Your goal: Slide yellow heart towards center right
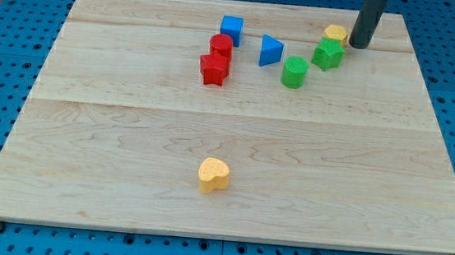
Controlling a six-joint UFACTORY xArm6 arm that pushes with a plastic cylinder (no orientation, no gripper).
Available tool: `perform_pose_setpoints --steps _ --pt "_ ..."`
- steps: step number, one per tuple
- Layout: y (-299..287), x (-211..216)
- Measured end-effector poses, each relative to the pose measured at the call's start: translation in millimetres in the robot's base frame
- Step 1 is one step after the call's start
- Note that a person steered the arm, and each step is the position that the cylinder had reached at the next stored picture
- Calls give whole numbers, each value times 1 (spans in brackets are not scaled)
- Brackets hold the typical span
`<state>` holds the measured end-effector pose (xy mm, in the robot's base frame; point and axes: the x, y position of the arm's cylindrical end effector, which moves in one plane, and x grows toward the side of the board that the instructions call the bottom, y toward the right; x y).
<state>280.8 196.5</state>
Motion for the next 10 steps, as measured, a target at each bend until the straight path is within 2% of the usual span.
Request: perform_pose_setpoints --steps 1,2,3,4,5,6,7,8,9,10 --pt "-6 13" --pt "-31 5" --pt "-31 -23" --pt "-24 -31" --pt "40 -27" --pt "110 72" --pt "128 178" --pt "33 290" --pt "2 336" --pt "-127 330"
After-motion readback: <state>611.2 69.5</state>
